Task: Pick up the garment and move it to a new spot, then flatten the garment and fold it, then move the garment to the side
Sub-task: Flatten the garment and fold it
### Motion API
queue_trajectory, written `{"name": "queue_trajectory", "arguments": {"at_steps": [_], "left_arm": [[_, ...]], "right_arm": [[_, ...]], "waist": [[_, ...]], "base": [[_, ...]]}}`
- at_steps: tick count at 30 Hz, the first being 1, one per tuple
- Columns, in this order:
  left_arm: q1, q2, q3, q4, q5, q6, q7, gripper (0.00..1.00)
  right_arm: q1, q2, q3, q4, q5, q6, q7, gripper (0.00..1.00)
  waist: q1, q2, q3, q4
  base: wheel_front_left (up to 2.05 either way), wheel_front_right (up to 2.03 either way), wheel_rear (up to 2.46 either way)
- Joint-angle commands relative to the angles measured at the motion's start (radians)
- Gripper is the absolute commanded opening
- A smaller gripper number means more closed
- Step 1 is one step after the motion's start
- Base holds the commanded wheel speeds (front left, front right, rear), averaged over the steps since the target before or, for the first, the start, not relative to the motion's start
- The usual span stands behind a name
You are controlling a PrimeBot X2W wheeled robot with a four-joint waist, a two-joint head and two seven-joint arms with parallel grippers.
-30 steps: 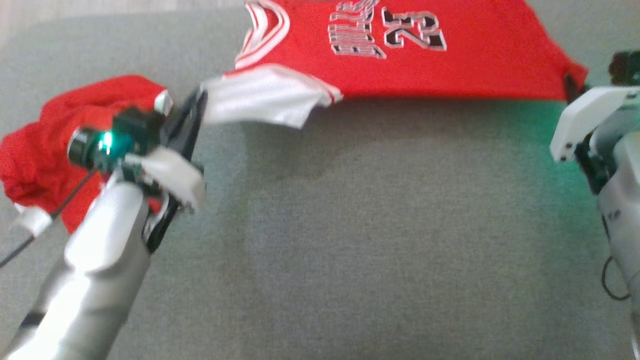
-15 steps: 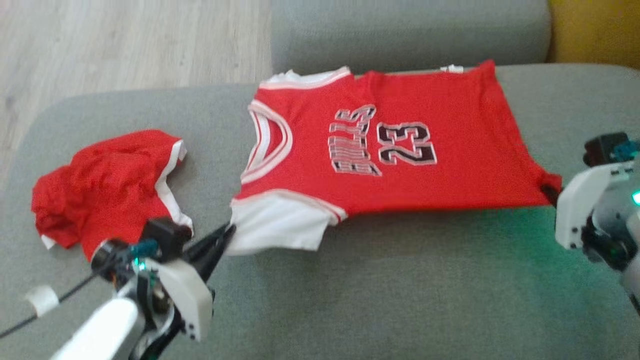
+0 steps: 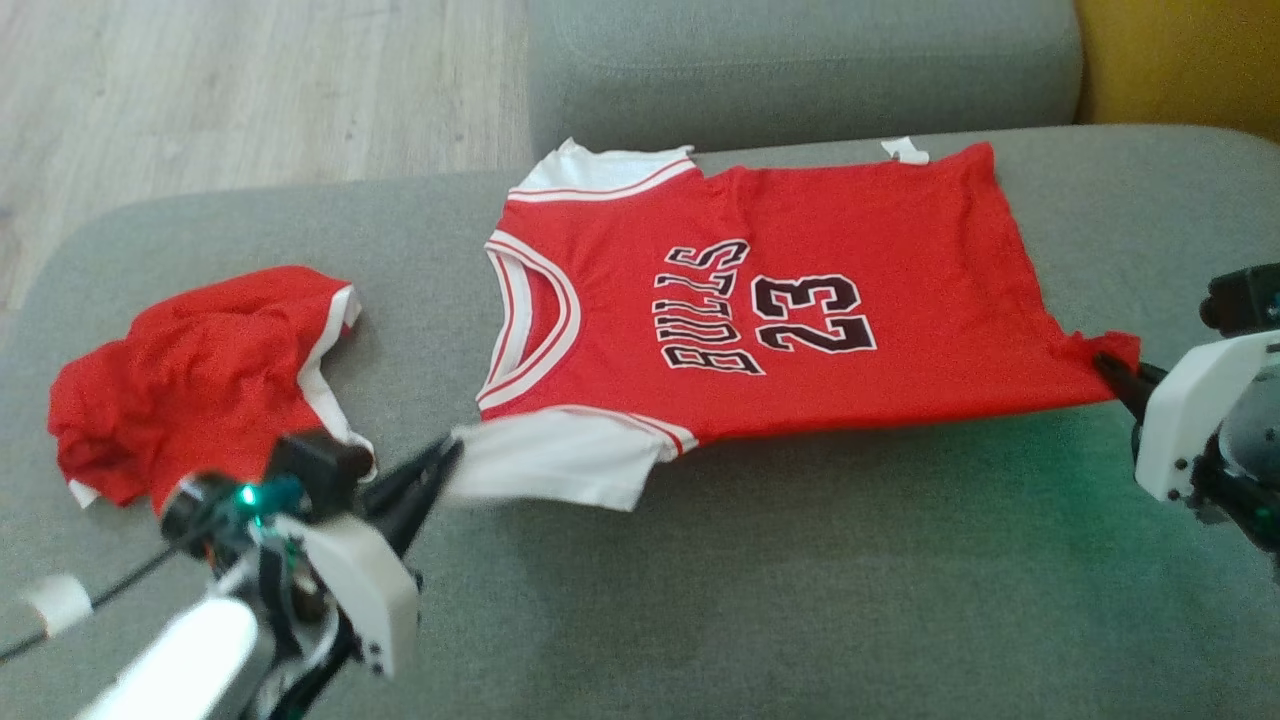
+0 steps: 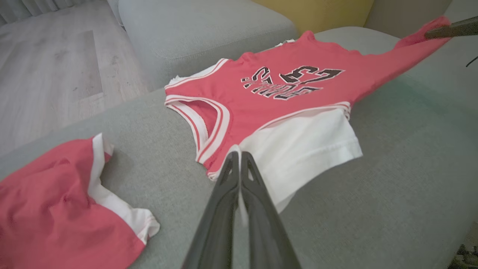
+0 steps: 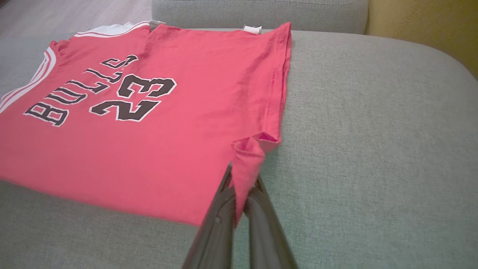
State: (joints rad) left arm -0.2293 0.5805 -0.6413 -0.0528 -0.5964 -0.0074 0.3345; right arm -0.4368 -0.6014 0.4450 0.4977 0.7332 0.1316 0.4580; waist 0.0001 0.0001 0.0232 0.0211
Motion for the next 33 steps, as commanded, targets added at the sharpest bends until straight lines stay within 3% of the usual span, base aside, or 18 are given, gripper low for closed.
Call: {"name": "queue_trajectory", "arguments": {"at_steps": [1, 14, 23, 31, 32, 33], "left_arm": [[-0.100, 0.029, 0.067, -0.020, 0.014, 0.008, -0.008, 0.00], [-0.324, -0.016, 0.077, 0.157, 0.029, -0.033, 0.009, 0.00], [-0.468, -0.044, 0.045, 0.304, 0.074, -0.069, 0.000, 0.00], [-0.593, -0.104, -0.001, 0.464, 0.127, -0.090, -0.056, 0.00], [-0.607, -0.115, -0.004, 0.484, 0.130, -0.091, -0.066, 0.00], [-0.621, -0.125, -0.005, 0.503, 0.138, -0.087, -0.082, 0.55]], "right_arm": [[-0.022, -0.012, -0.015, -0.032, -0.014, -0.001, -0.013, 0.00], [-0.163, 0.072, -0.077, 0.023, -0.103, -0.001, -0.030, 0.00], [-0.276, 0.121, -0.059, 0.120, -0.164, -0.001, -0.051, 0.00], [-0.358, 0.154, -0.039, 0.198, -0.187, -0.001, -0.094, 0.00], [-0.370, 0.157, -0.037, 0.207, -0.197, -0.001, -0.106, 0.48], [-0.381, 0.160, -0.039, 0.218, -0.207, -0.001, -0.122, 1.00]], "waist": [[-0.0001, -0.0001, 0.016, -0.002], [-0.0001, -0.0001, 0.120, -0.024], [-0.0001, -0.0001, 0.197, -0.031], [-0.0001, -0.0001, 0.264, -0.040], [-0.0001, -0.0001, 0.270, -0.041], [-0.0001, -0.0001, 0.277, -0.042]], "base": [[0.00, 0.00, 0.00], [0.00, 0.00, 0.00], [0.00, 0.00, 0.00], [0.00, 0.00, 0.00], [0.00, 0.00, 0.00], [0.00, 0.00, 0.00]]}}
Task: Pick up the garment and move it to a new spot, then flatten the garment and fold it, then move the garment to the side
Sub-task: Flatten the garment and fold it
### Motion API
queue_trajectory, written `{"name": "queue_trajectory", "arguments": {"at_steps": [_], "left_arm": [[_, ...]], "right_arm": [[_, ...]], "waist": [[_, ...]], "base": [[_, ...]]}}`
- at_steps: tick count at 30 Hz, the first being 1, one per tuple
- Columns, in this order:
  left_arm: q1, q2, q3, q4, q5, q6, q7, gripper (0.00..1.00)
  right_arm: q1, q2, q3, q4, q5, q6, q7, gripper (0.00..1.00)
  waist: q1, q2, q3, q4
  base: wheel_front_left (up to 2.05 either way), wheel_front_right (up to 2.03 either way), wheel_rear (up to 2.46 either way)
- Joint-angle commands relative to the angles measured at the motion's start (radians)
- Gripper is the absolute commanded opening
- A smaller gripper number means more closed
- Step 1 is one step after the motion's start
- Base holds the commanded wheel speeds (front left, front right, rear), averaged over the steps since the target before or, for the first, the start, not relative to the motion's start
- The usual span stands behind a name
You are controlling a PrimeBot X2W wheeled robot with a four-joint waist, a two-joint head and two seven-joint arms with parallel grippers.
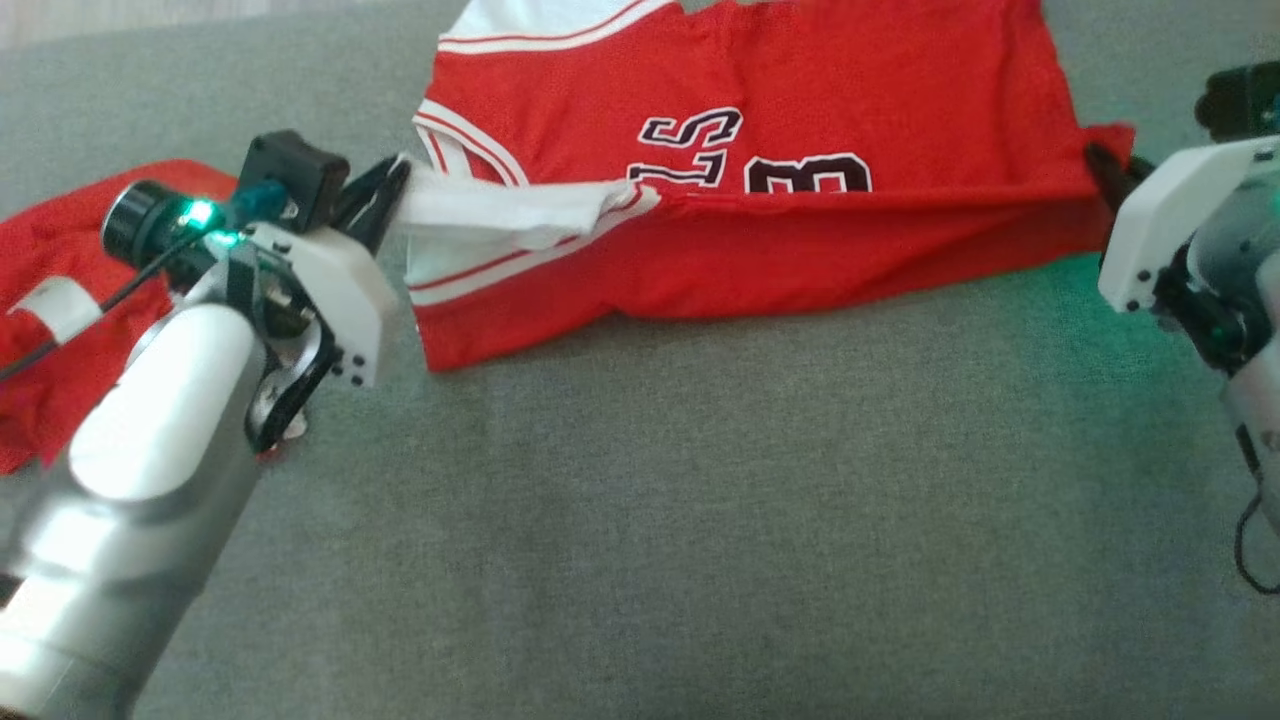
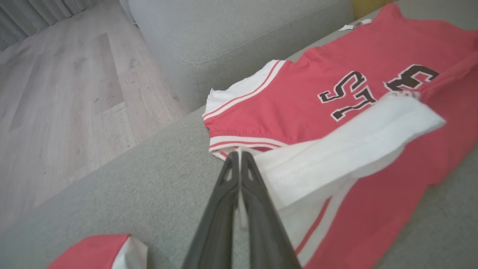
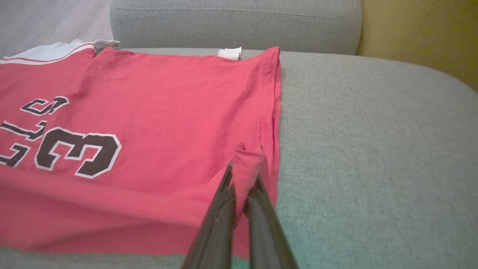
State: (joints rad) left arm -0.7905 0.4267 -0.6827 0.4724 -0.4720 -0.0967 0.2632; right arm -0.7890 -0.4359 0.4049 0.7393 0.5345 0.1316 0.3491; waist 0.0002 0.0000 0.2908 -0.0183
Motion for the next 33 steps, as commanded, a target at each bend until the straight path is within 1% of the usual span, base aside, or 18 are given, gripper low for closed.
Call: {"name": "queue_trajectory", "arguments": {"at_steps": [1, 4, 5, 6, 9, 12, 13, 15, 16, 18, 19, 20, 23, 26, 30, 33], "left_arm": [[-0.074, 0.019, 0.035, -0.003, 0.023, 0.009, -0.029, 1.00], [-0.111, -0.017, 0.047, 0.053, 0.046, 0.050, -0.112, 1.00], [-0.111, -0.017, 0.047, 0.053, 0.046, 0.050, -0.112, 1.00], [-0.123, -0.028, 0.056, 0.069, 0.053, 0.070, -0.152, 1.00], [-0.142, -0.068, 0.100, 0.106, 0.045, 0.123, -0.283, 1.00], [-0.140, -0.102, 0.136, 0.129, 0.030, 0.154, -0.403, 1.00], [-0.136, -0.108, 0.147, 0.134, 0.032, 0.173, -0.443, 1.00], [-0.115, -0.126, 0.159, 0.131, 0.034, 0.196, -0.492, 1.00], [-0.098, -0.136, 0.166, 0.124, 0.031, 0.204, -0.505, 1.00], [-0.055, -0.155, 0.186, 0.093, 0.026, 0.221, -0.519, 1.00], [-0.003, -0.172, 0.220, 0.035, 0.024, 0.241, -0.524, 1.00], [0.028, -0.180, 0.243, -0.010, 0.029, 0.252, -0.524, 1.00], [0.141, -0.207, 0.294, -0.134, 0.067, 0.272, -0.524, 1.00], [0.256, -0.227, 0.315, -0.203, 0.132, 0.297, -0.525, 1.00], [0.381, -0.265, 0.341, -0.223, 0.164, 0.292, -0.525, 1.00], [0.436, -0.284, 0.364, -0.214, 0.178, 0.276, -0.525, 1.00]], "right_arm": [[-0.039, -0.001, 0.000, -0.013, -0.018, -0.001, -0.028, 1.00], [-0.067, 0.018, -0.025, 0.017, -0.032, -0.001, -0.101, 1.00], [-0.067, 0.018, -0.025, 0.017, -0.032, -0.001, -0.101, 1.00], [-0.076, 0.025, -0.039, 0.025, -0.037, -0.001, -0.136, 1.00], [-0.091, 0.051, -0.100, 0.051, -0.047, -0.001, -0.259, 1.00], [-0.088, 0.077, -0.169, 0.059, -0.060, -0.001, -0.409, 1.00], [-0.081, 0.092, -0.199, 0.055, -0.056, -0.001, -0.462, 1.00], [-0.054, 0.115, -0.241, 0.039, -0.059, -0.001, -0.550, 1.00], [-0.035, 0.125, -0.257, 0.022, -0.067, -0.001, -0.575, 1.00], [0.015, 0.145, -0.291, -0.028, -0.090, -0.001, -0.601, 1.00], [0.081, 0.170, -0.335, -0.096, -0.117, -0.001, -0.609, 1.00], [0.118, 0.183, -0.358, -0.145, -0.142, -0.001, -0.610, 1.00], [0.251, 0.237, -0.414, -0.286, -0.222, -0.001, -0.610, 1.00], [0.376, 0.301, -0.454, -0.380, -0.277, -0.001, -0.611, 1.00], [0.501, 0.354, -0.482, -0.456, -0.327, -0.001, -0.611, 1.00], [0.555, 0.375, -0.480, -0.486, -0.337, -0.001, -0.611, 1.00]], "waist": [[-0.0002, 0.0000, 0.015, -0.003], [-0.0002, 0.0000, 0.024, -0.003], [-0.0002, 0.0000, 0.024, -0.003], [-0.0002, 0.0000, 0.026, -0.003], [-0.0002, 0.0000, 0.017, 0.000], [-0.0002, 0.0000, -0.005, 0.007], [-0.0002, 0.0000, -0.016, 0.009], [-0.0002, 0.0000, -0.040, 0.015], [-0.0002, 0.0000, -0.050, 0.017], [-0.0002, 0.0000, -0.070, 0.021], [-0.0002, 0.0000, -0.088, 0.024], [-0.0002, 0.0000, -0.093, 0.026], [-0.0002, 0.0000, -0.106, 0.032], [-0.0002, 0.0000, -0.117, 0.035], [-0.0002, 0.0000, -0.124, 0.035], [-0.0002, 0.0000, -0.124, 0.026]], "base": [[0.00, 0.00, 0.00], [0.00, 0.00, 0.00], [0.00, 0.00, 0.00], [0.00, 0.00, 0.00], [0.00, 0.00, 0.00], [0.00, 0.00, 0.00], [0.00, 0.00, 0.00], [0.00, 0.00, 0.00], [0.00, 0.00, 0.00], [0.00, 0.00, 0.00], [0.00, 0.00, 0.00], [0.00, 0.00, 0.00], [0.00, 0.00, 0.00], [0.00, 0.00, 0.00], [0.00, 0.00, 0.00], [0.00, 0.00, 0.00]]}}
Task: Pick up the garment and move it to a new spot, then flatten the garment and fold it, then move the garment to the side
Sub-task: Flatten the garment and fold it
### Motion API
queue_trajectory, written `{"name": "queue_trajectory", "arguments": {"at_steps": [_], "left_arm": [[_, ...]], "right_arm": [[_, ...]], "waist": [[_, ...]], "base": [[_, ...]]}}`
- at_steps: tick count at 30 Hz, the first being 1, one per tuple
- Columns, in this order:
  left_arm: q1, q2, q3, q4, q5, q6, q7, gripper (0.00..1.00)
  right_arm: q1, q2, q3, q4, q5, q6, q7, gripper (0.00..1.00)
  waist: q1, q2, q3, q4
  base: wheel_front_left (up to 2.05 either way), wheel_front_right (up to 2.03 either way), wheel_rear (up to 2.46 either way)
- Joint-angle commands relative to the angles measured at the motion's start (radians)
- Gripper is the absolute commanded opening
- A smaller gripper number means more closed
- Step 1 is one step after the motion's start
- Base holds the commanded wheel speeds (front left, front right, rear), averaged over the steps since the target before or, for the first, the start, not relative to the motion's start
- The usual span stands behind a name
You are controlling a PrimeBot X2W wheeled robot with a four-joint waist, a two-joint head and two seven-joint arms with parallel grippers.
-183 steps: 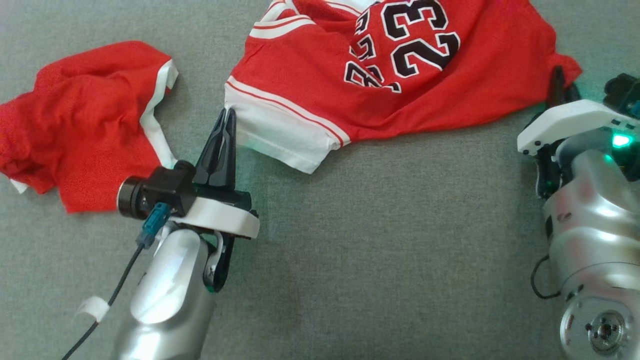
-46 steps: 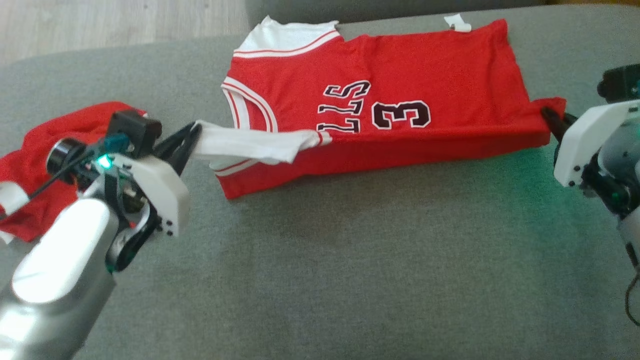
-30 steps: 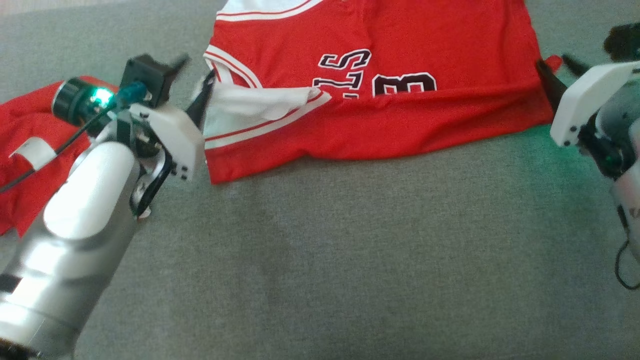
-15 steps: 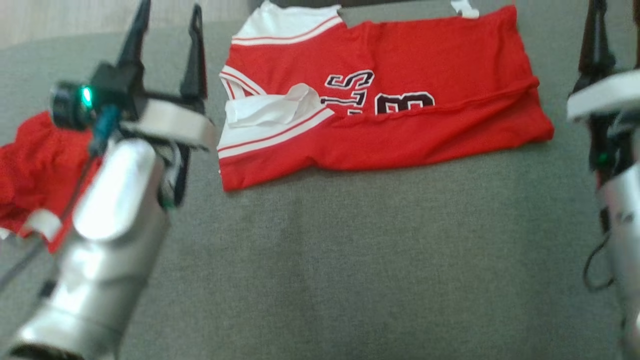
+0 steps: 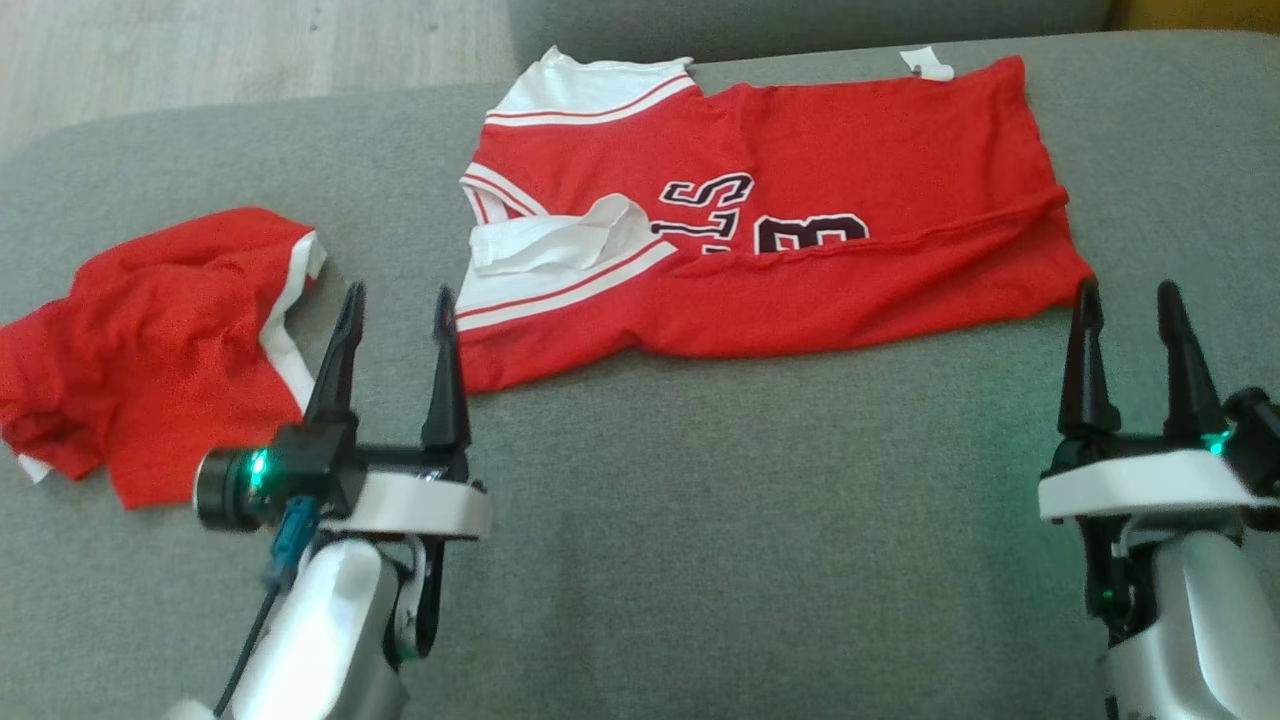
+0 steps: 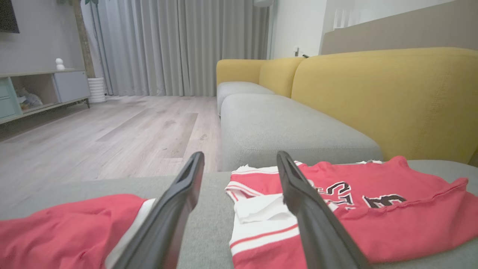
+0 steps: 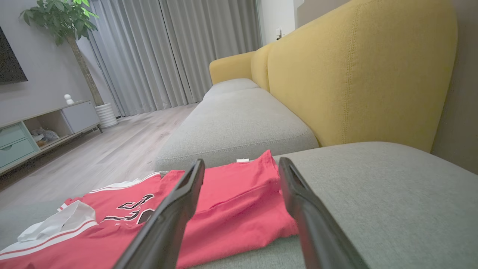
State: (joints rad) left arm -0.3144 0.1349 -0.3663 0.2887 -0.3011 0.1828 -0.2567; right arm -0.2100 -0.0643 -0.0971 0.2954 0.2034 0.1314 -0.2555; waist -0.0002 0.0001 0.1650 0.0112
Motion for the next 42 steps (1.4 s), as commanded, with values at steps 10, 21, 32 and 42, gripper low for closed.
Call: {"name": "queue_trajectory", "arguments": {"at_steps": [10, 21, 32, 42], "left_arm": [[-0.096, 0.003, 0.057, 0.196, 0.020, -0.086, 0.009, 1.00], [-0.200, 0.000, 0.042, 0.453, -0.004, -0.114, 0.131, 1.00], [-0.231, -0.003, 0.023, 0.527, -0.022, -0.136, 0.185, 0.00], [-0.292, -0.013, 0.008, 0.375, -0.001, -0.139, 0.035, 0.00]], "right_arm": [[-0.039, 0.014, 0.050, -0.076, 0.001, -0.001, -0.006, 1.00], [-0.049, 0.014, 0.072, -0.078, 0.032, -0.001, -0.006, 1.00], [-0.063, 0.014, 0.068, -0.054, 0.024, -0.001, -0.006, 1.00], [-0.255, 0.014, -0.070, 0.164, -0.161, -0.001, 0.232, 1.00]], "waist": [[0.0002, -0.0001, 0.057, -0.065], [0.0002, -0.0001, 0.100, -0.117], [0.0002, -0.0001, 0.091, -0.129], [0.0002, -0.0001, 0.102, -0.082]], "base": [[0.00, 0.00, 0.00], [0.00, 0.00, 0.00], [0.00, 0.00, 0.00], [0.00, 0.00, 0.00]]}}
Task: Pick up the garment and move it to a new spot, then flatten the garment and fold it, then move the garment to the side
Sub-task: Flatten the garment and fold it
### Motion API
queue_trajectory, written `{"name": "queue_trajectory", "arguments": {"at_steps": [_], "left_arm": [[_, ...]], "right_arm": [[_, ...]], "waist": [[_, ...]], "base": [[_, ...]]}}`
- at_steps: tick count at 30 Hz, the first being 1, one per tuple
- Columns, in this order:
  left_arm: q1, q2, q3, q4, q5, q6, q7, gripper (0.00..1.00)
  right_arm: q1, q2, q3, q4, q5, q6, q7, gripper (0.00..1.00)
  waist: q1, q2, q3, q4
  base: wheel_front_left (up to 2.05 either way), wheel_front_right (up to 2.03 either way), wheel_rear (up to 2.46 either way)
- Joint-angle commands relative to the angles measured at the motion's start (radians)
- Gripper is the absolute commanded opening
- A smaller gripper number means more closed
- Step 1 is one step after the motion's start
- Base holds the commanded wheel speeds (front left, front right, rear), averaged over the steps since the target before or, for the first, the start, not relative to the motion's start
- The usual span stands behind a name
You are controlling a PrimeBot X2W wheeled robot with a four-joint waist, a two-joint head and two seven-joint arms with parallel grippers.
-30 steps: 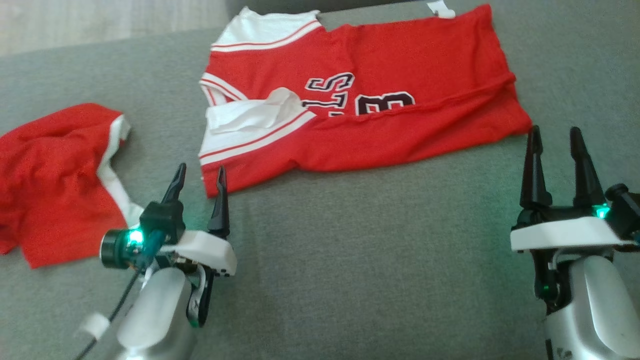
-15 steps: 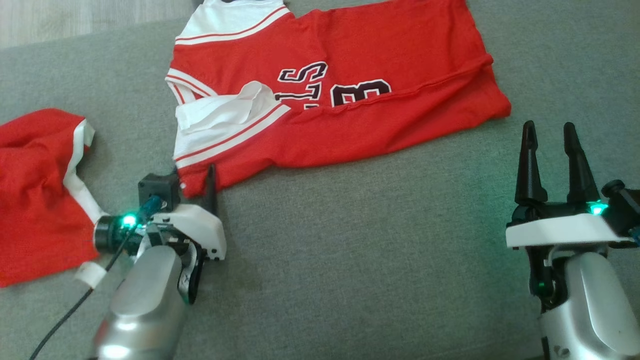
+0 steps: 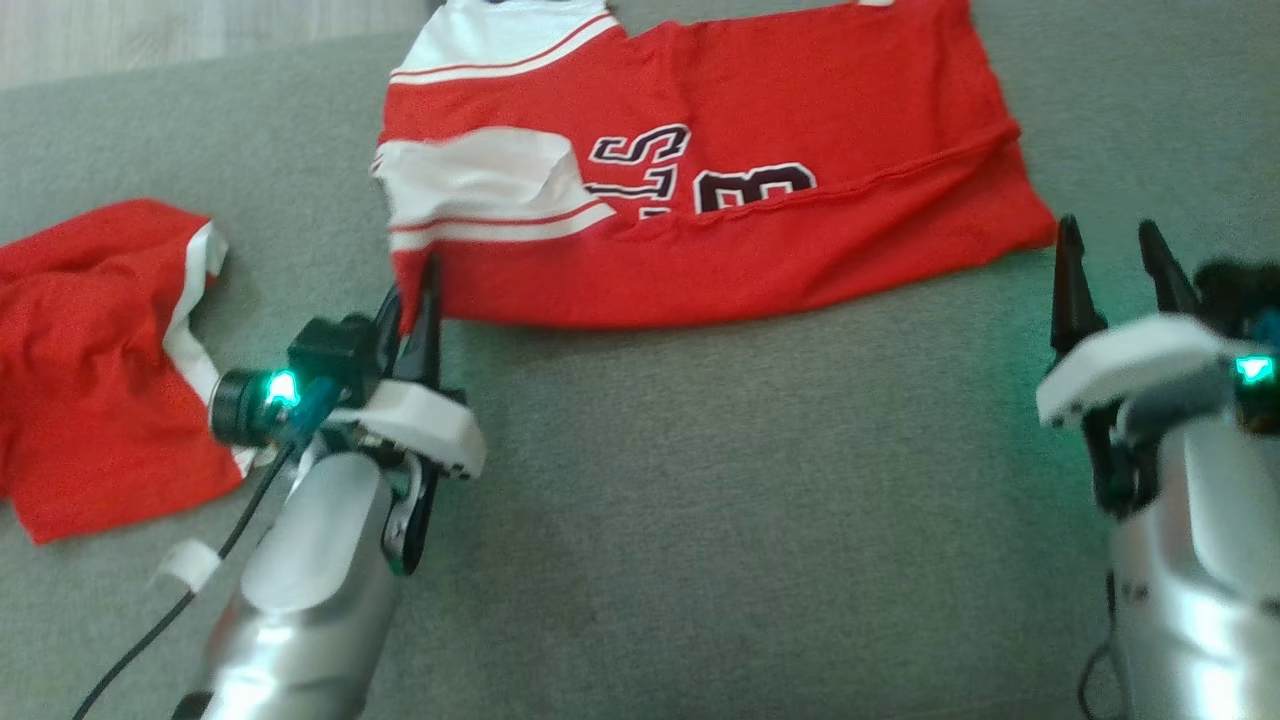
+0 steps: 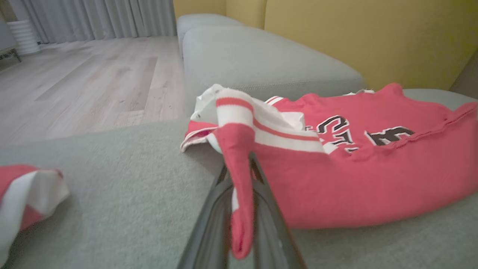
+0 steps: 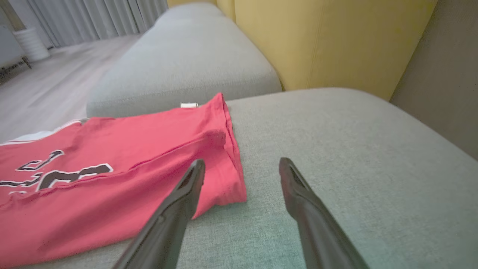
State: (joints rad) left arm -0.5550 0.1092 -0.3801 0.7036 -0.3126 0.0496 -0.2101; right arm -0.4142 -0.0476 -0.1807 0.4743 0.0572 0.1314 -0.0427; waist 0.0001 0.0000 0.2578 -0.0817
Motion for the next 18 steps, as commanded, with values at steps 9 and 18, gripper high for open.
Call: {"name": "queue_trajectory", "arguments": {"at_steps": [9, 18], "left_arm": [[-0.079, -0.004, -0.033, -0.132, 0.032, -0.016, 0.007, 0.00], [-0.076, -0.004, -0.058, -0.168, 0.036, -0.011, 0.023, 0.00]], "right_arm": [[-0.241, -0.011, -0.101, 0.230, -0.181, -0.001, 0.230, 1.00], [-0.321, -0.022, -0.203, 0.366, -0.326, -0.001, 0.279, 1.00]], "waist": [[-0.0001, 0.0000, 0.055, 0.072], [-0.0001, 0.0000, 0.080, 0.099]], "base": [[0.00, 0.00, 0.00], [0.00, 0.00, 0.00]]}}
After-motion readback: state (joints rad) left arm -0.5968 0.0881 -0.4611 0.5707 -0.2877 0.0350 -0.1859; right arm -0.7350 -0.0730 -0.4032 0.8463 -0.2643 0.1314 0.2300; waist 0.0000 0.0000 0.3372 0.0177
